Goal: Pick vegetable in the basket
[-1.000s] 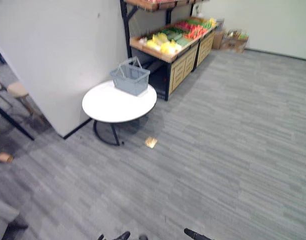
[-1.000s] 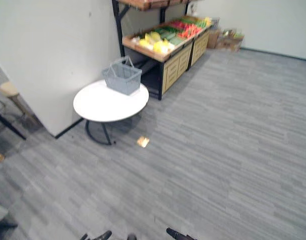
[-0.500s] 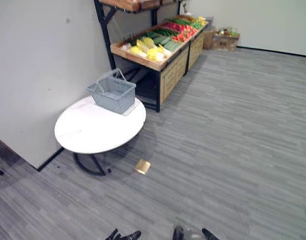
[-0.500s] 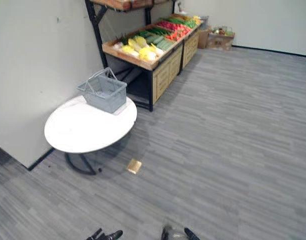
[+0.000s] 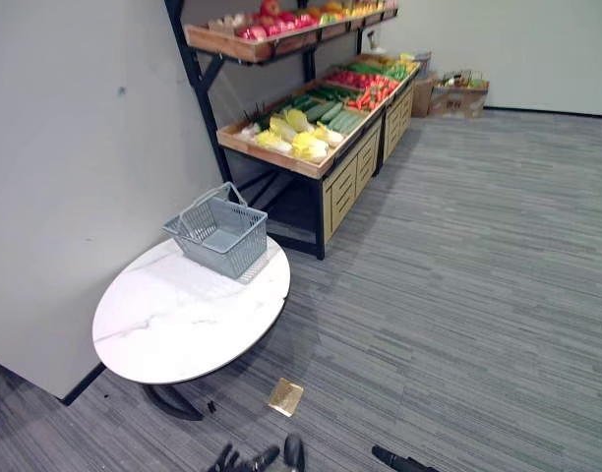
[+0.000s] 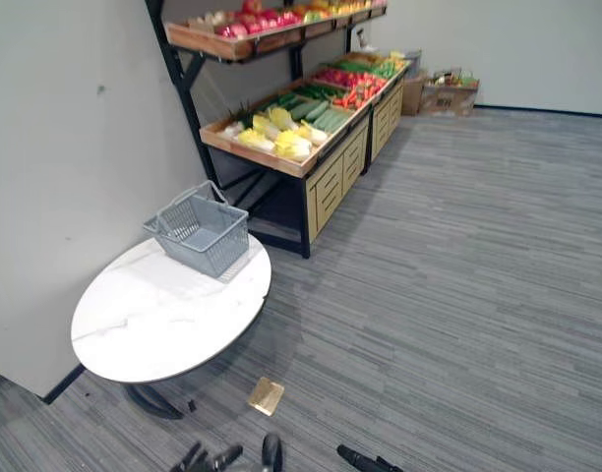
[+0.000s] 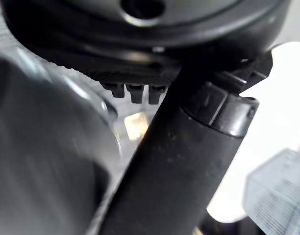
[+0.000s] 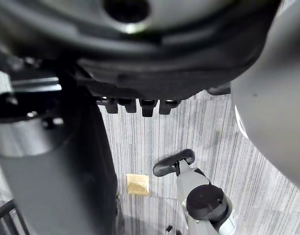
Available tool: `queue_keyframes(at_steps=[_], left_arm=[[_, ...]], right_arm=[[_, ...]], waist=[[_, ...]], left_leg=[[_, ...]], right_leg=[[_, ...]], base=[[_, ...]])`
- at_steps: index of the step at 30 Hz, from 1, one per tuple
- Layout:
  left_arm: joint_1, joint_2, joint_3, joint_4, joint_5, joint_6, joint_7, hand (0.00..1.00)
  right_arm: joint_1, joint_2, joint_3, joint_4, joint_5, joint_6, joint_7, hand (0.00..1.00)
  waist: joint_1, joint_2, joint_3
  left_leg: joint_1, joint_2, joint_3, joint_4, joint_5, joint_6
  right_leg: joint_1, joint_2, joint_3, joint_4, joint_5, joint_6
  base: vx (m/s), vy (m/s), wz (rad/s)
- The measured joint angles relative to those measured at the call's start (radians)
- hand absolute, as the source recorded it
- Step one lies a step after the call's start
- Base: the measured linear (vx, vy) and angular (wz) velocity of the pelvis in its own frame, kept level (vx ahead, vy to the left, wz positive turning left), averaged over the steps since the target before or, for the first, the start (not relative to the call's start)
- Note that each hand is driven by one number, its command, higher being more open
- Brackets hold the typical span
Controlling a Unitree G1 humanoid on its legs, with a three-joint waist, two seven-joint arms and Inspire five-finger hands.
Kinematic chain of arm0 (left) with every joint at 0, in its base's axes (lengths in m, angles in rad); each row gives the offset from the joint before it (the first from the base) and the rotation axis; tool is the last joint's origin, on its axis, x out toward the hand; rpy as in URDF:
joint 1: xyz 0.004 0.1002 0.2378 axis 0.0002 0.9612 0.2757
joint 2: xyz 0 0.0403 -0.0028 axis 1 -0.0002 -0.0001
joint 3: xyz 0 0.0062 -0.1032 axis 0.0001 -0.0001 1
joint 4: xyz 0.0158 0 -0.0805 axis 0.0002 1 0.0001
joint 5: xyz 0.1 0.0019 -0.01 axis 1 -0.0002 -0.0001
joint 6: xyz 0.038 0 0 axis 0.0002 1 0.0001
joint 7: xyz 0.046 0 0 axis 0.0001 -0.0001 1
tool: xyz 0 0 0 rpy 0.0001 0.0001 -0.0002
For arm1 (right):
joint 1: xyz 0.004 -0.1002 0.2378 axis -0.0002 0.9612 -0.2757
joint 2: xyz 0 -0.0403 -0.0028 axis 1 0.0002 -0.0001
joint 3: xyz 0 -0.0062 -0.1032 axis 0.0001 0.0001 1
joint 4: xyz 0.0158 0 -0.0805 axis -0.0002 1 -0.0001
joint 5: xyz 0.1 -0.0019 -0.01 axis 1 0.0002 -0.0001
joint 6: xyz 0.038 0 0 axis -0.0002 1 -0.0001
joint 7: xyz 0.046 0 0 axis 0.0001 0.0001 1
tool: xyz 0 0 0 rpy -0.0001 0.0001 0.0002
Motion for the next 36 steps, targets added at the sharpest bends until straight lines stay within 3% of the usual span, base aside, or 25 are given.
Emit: queue_keyframes(at_steps=[2, 3, 4, 5, 6, 8, 9, 11, 13, 16, 17, 18, 21, 22, 23, 25, 26, 28, 29, 30, 31, 33, 34, 35, 36], left_arm=[[-0.008, 0.013, -0.004, 0.020, 0.001, -0.001, 0.012, 1.00], [0.001, 0.021, -0.003, 0.038, 0.002, 0.001, 0.028, 1.00], [0.006, 0.021, 0.004, 0.038, -0.001, 0.003, 0.029, 1.00], [0.023, 0.025, 0.000, 0.033, -0.007, -0.001, 0.028, 1.00], [0.053, 0.016, -0.024, 0.034, -0.007, -0.008, 0.026, 1.00], [0.046, 0.040, -0.045, 0.052, -0.009, -0.009, 0.023, 1.00], [0.027, 0.047, -0.045, 0.057, -0.007, -0.010, 0.028, 1.00], [0.016, 0.046, -0.052, 0.058, -0.009, -0.010, 0.033, 1.00], [0.012, 0.044, -0.058, 0.058, -0.025, -0.008, 0.033, 1.00], [-0.003, 0.053, -0.096, 0.059, -0.038, -0.009, 0.023, 1.00], [-0.015, 0.053, -0.096, 0.059, -0.040, -0.009, 0.021, 1.00], [-0.030, 0.051, -0.108, 0.059, -0.051, -0.010, 0.021, 1.00], [-0.058, 0.056, -0.113, 0.059, -0.059, -0.011, 0.005, 1.00], [-0.060, 0.053, -0.112, 0.059, -0.059, -0.011, 0.005, 1.00], [-0.064, 0.047, -0.112, 0.059, -0.055, -0.015, 0.004, 1.00], [-0.061, 0.018, -0.111, 0.054, -0.055, -0.022, -0.019, 1.00], [-0.060, 0.012, -0.103, 0.053, -0.057, -0.025, -0.020, 1.00], [-0.057, 0.012, -0.069, 0.046, -0.064, -0.020, -0.019, 1.00], [-0.052, 0.012, -0.043, 0.023, -0.075, -0.018, -0.021, 1.00], [-0.053, 0.011, -0.033, 0.012, -0.077, -0.017, -0.021, 1.00], [-0.057, 0.011, -0.033, -0.007, -0.078, -0.020, -0.027, 1.00], [-0.062, 0.011, -0.034, -0.011, -0.076, -0.018, -0.030, 1.00], [-0.064, 0.018, -0.036, -0.014, -0.075, -0.017, -0.037, 1.00], [-0.065, 0.017, -0.040, -0.015, -0.074, -0.013, -0.040, 1.00], [-0.066, 0.019, -0.045, -0.012, -0.073, -0.009, -0.041, 1.00]], right_arm=[[-0.005, 0.010, 0.000, 0.007, 0.000, 0.001, 0.000, 1.00], [-0.014, 0.022, 0.002, 0.015, -0.003, 0.017, 0.000, 1.00], [-0.013, 0.028, -0.002, 0.015, -0.003, 0.020, -0.001, 1.00], [0.011, 0.038, -0.017, 0.008, -0.004, 0.017, -0.002, 1.00], [0.038, 0.023, -0.045, -0.003, -0.004, 0.018, 0.004, 1.00], [0.045, 0.041, -0.095, -0.005, -0.004, 0.008, -0.003, 1.00], [0.042, 0.044, -0.111, -0.007, -0.005, 0.007, -0.002, 1.00], [0.041, 0.044, -0.140, -0.017, -0.002, 0.001, 0.009, 1.00], [0.036, 0.045, -0.167, -0.025, 0.002, -0.003, 0.016, 1.00], [0.015, 0.045, -0.168, -0.025, 0.035, -0.004, 0.020, 1.00], [0.004, 0.044, -0.167, -0.025, 0.037, -0.004, 0.022, 1.00], [-0.005, 0.044, -0.166, -0.027, 0.039, -0.004, 0.025, 1.00], [-0.021, 0.045, -0.170, -0.027, 0.042, -0.004, 0.029, 1.00], [-0.022, 0.045, -0.176, -0.027, 0.042, -0.004, 0.028, 1.00], [-0.015, 0.040, -0.188, -0.024, 0.041, -0.001, 0.020, 1.00], [-0.008, 0.028, -0.205, -0.022, 0.040, 0.003, 0.002, 1.00], [-0.008, 0.025, -0.205, -0.022, 0.039, 0.011, -0.015, 1.00], [0.001, 0.027, -0.203, -0.021, 0.029, 0.033, -0.023, 1.00], [0.013, 0.037, -0.202, -0.012, 0.022, 0.031, -0.023, 1.00], [0.017, 0.040, -0.201, -0.006, 0.014, 0.031, -0.023, 1.00], [0.020, 0.023, -0.193, 0.017, -0.007, 0.035, -0.026, 1.00], [0.039, 0.017, -0.172, 0.021, -0.012, 0.046, -0.035, 1.00], [0.065, 0.014, -0.175, 0.010, -0.017, 0.048, -0.037, 1.00], [0.075, 0.009, -0.176, 0.006, -0.015, 0.047, -0.035, 1.00], [0.087, 0.015, -0.176, 0.006, -0.012, 0.045, -0.037, 1.00]], waist=[[-0.002, -0.029, 0.014], [-0.001, -0.039, 0.018], [-0.001, -0.043, 0.020], [0.002, -0.049, -0.003], [-0.001, -0.021, -0.039], [-0.012, -0.067, -0.059], [-0.014, -0.072, -0.061], [-0.016, -0.072, -0.054], [-0.031, -0.063, -0.049], [-0.034, -0.054, -0.050], [-0.037, -0.055, -0.049], [-0.051, -0.056, -0.046], [-0.078, -0.076, -0.027], [-0.084, -0.076, -0.023], [-0.092, -0.071, -0.026], [-0.088, -0.013, -0.034], [-0.085, 0.000, -0.033], [-0.085, -0.018, -0.034], [-0.082, -0.030, -0.040], [-0.080, -0.032, -0.038], [-0.071, -0.023, -0.026], [-0.062, -0.023, -0.023], [-0.064, -0.027, -0.027], [-0.074, -0.023, -0.028], [-0.083, -0.034, -0.035]], left_leg=[[0.019, -0.024, 0.015, 0.018, -0.018, 0.031], [0.033, -0.022, 0.068, 0.093, -0.056, 0.066], [0.032, -0.017, 0.099, 0.159, -0.074, 0.080], [0.069, -0.052, 0.121, 0.120, -0.109, 0.065], [0.122, -0.059, 0.118, 0.067, -0.147, 0.097], [0.173, -0.132, 0.111, 0.050, -0.192, 0.102], [0.218, -0.161, 0.100, 0.029, -0.216, 0.107], [0.286, -0.171, 0.083, -0.007, -0.232, 0.110], [0.361, -0.145, 0.056, -0.054, -0.248, 0.105], [0.394, -0.079, 0.043, -0.102, -0.266, 0.091], [0.386, -0.066, 0.036, -0.118, -0.267, 0.089], [0.383, -0.052, 0.014, -0.134, -0.273, 0.079], [0.411, -0.054, -0.052, -0.131, -0.321, 0.026], [0.424, -0.051, -0.071, -0.129, -0.336, 0.018], [0.449, -0.025, -0.111, -0.122, -0.365, -0.011], [0.471, 0.038, -0.131, -0.101, -0.376, -0.044], [0.484, 0.066, -0.142, -0.071, -0.378, -0.051], [0.461, 0.084, -0.149, 0.059, -0.377, -0.057], [0.382, 0.098, -0.148, 0.249, -0.383, -0.081], [0.331, 0.110, -0.145, 0.368, -0.375, -0.099], [0.252, 0.153, -0.106, 0.599, -0.407, -0.126], [0.218, 0.180, -0.030, 0.661, -0.433, -0.128], [0.191, 0.191, 0.124, 0.494, -0.375, -0.085], [0.179, 0.189, 0.177, 0.407, -0.343, -0.072], [0.187, 0.182, 0.225, 0.374, -0.348, -0.062]], right_leg=[[-0.001, -0.034, 0.015, 0.039, 0.012, 0.027], [-0.003, -0.060, 0.058, 0.115, 0.060, 0.084], [-0.001, -0.072, 0.073, 0.161, 0.077, 0.089], [-0.027, -0.108, 0.082, 0.298, 0.082, 0.094], [-0.073, -0.118, 0.079, 0.478, 0.083, 0.093], [-0.130, -0.201, 0.067, 0.672, 0.122, 0.068], [-0.170, -0.250, 0.039, 0.794, 0.118, 0.055], [-0.217, -0.285, -0.028, 0.845, 0.041, 0.045], [-0.259, -0.274, -0.106, 0.768, -0.044, 0.030], [-0.393, -0.174, -0.101, 0.488, -0.042, 0.059], [-0.441, -0.146, -0.089, 0.381, -0.010, 0.067], [-0.479, -0.105, -0.048, 0.193, 0.079, 0.066], [-0.528, -0.101, 0.062, -0.022, 0.252, 0.115], [-0.519, -0.102, 0.068, -0.009, 0.298, 0.111], [-0.491, -0.078, 0.069, 0.017, 0.359, 0.068], [-0.477, -0.026, 0.032, 0.084, 0.317, -0.005], [-0.471, -0.011, 0.011, 0.144, 0.262, -0.038], [-0.427, 0.001, -0.002, 0.174, 0.197, -0.063], [-0.381, 0.010, -0.015, 0.147, 0.178, -0.074], [-0.351, 0.017, -0.023, 0.126, 0.173, -0.078], [-0.267, 0.038, -0.031, 0.082, 0.165, -0.090], [-0.189, 0.041, -0.038, 0.047, 0.164, -0.090], [-0.126, 0.025, -0.080, 0.015, 0.147, -0.062], [-0.121, 0.029, -0.108, 0.013, 0.139, -0.051], [-0.118, 0.017, -0.132, 0.011, 0.128, -0.041]], base=[[0.51, 0.172, -0.02], [0.37, 0.148, -0.23], [0.43, 0.238, -0.37], [0.27, 0.306, -0.34], [0.33, 0.364, -0.18], [0.26, 0.209, 0.21], [0.32, 0.121, 0.33], [0.32, 0.092, 0.21], [0.28, 0.051, 0.19], [0.20, -0.031, 0.09], [0.24, -0.107, 0.22], [0.23, -0.107, 0.30], [0.36, -0.206, 0.56], [0.43, -0.312, 0.81], [0.48, -0.352, 0.81], [0.62, -0.393, 0.67], [0.60, -0.350, 0.42], [0.45, -0.280, 0.35], [0.34, -0.213, 0.30], [0.42, -0.233, 0.28], [0.32, -0.145, 0.12], [0.37, -0.089, 0.07], [0.42, -0.057, 0.33], [0.29, -0.036, 0.58], [0.31, -0.008, 1.13]])
